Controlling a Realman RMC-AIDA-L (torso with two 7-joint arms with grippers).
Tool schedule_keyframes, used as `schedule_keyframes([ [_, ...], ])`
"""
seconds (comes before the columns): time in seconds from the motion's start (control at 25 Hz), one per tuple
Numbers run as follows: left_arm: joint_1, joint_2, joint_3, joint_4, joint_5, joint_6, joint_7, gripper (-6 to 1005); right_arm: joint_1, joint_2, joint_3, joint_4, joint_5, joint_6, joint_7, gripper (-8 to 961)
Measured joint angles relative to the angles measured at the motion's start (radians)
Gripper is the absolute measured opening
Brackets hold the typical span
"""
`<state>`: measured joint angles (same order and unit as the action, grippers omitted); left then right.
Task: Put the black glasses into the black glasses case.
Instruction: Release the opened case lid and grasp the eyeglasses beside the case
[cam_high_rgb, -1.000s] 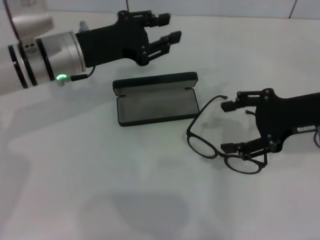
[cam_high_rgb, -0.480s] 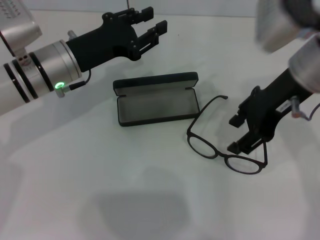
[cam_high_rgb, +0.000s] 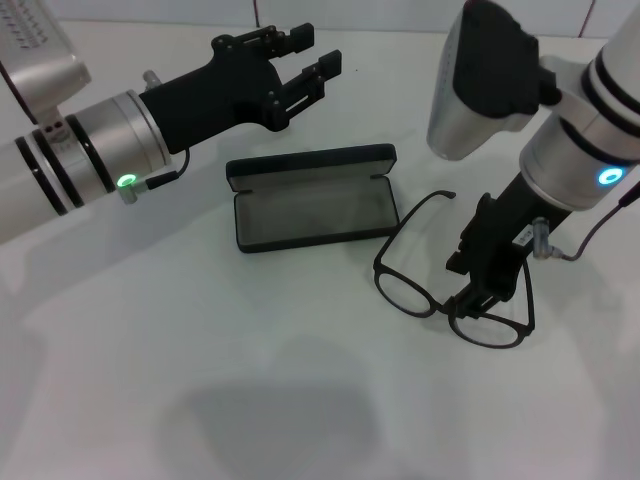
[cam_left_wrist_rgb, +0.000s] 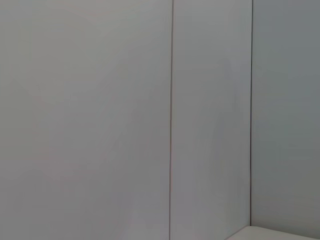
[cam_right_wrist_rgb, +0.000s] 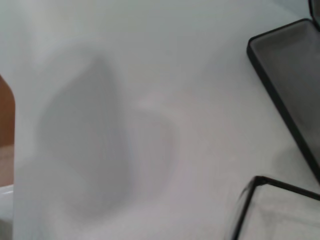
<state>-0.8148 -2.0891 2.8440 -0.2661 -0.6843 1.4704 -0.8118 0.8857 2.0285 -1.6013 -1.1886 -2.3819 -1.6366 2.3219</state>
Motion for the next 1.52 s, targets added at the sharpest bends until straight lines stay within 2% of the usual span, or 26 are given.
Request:
schedule_keyframes([
  [0.24,-0.006,0.000,0.000,0.008,0.001,0.000,0.013,442,-0.005,0.000,-0.079,0.017,0.017,0.051,0.001,469],
  [0.44,-0.010,0.000,0.000,0.015,0.003,-0.012,0.014,442,0.001,-0.001,-0.134,0.035,0.017,0.083,0.003,469],
  [1.0,-0.023,0.000,0.000,0.016,0.025,-0.055,0.015,443,0.012,-0.001,-0.206,0.073,0.013,0.180,0.005,469],
  [1.52,-0.020,0.000,0.000,0.016,0.020,-0.062,0.018,444,0.024,-0.001,-0.261,0.074,0.016,0.203,0.003,451],
])
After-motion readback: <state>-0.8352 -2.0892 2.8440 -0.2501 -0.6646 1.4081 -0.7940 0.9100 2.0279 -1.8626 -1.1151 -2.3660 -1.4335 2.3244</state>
